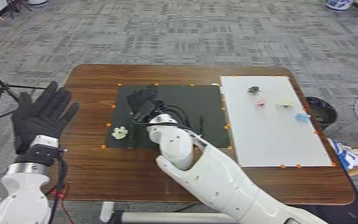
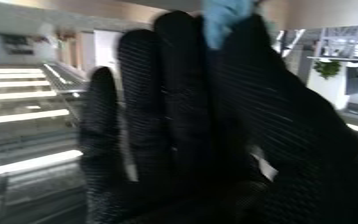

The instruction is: Arrange flowers

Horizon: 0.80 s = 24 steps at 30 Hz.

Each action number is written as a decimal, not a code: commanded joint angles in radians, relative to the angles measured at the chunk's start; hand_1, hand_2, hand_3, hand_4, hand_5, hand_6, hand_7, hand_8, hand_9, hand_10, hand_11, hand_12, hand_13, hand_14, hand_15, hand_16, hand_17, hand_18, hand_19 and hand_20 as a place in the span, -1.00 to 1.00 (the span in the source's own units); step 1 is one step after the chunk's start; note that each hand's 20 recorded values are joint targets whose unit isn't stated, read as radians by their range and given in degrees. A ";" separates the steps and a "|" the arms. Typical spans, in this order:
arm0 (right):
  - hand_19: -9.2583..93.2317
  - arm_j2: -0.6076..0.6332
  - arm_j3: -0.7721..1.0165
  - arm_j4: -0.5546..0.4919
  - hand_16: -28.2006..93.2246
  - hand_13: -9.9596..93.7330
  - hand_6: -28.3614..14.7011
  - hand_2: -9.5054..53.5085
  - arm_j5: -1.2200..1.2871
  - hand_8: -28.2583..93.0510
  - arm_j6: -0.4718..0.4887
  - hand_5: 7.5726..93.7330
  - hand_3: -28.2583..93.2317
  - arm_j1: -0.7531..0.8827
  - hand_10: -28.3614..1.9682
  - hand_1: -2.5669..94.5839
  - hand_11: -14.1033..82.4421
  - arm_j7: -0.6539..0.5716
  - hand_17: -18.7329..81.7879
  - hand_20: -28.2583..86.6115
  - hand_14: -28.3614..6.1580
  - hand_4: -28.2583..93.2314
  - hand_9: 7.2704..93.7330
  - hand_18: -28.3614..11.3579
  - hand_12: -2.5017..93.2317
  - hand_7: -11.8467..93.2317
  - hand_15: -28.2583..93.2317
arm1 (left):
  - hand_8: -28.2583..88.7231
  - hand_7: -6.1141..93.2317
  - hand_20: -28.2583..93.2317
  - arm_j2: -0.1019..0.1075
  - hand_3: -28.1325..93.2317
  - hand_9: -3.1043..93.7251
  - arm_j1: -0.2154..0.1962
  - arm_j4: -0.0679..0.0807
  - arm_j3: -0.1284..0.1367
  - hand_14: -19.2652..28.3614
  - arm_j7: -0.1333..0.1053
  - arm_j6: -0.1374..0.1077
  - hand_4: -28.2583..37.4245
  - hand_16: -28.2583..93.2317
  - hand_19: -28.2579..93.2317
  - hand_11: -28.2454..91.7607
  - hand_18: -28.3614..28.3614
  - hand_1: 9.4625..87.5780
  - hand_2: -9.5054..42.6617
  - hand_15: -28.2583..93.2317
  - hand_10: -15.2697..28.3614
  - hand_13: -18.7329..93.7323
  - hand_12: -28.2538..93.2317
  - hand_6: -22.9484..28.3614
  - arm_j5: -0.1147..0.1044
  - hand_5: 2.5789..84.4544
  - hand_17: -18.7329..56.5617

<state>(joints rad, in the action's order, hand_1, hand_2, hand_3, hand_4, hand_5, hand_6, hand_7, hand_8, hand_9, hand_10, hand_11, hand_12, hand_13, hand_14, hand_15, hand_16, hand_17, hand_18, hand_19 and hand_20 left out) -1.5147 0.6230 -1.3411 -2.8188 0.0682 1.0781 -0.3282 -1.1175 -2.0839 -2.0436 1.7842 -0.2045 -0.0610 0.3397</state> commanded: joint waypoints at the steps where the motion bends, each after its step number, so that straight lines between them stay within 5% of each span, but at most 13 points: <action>1: 0.60 -0.003 -0.001 -0.005 -0.04 0.24 0.32 -0.92 -0.025 -0.61 0.053 0.47 0.54 -0.014 0.31 0.19 -0.46 -0.008 -0.20 0.03 0.06 -1.00 0.64 -0.70 -0.30 -0.21 0.27 | -0.66 -0.73 -0.45 0.003 0.51 -0.27 0.015 0.016 -0.014 0.28 0.018 0.013 -1.00 -0.65 0.06 -0.26 0.44 -0.63 0.06 -0.28 0.35 -0.27 -0.45 0.23 -0.005 -0.11 -0.76; 24: 0.65 0.002 -0.017 -0.024 -0.21 0.14 0.24 -0.89 0.042 -0.77 0.046 0.21 0.68 -0.027 0.07 0.01 -0.31 -0.018 -0.24 -0.02 -0.10 -1.00 0.31 -0.76 -0.62 -0.42 0.39 | -0.67 -0.73 -0.45 0.003 0.56 -0.27 0.022 0.023 -0.009 0.29 0.022 0.020 -1.00 -0.64 0.06 -0.27 0.45 -0.65 0.04 -0.28 0.35 -0.27 -0.45 0.22 -0.012 -0.12 -0.77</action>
<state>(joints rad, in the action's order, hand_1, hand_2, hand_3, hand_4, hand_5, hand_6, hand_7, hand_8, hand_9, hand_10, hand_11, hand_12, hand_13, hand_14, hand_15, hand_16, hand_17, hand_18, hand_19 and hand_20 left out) -1.5139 0.6106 -1.3465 -2.7916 0.1208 1.0637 -0.3410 -1.1162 -2.0611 -2.0281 1.7780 -0.1914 -0.0519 0.3353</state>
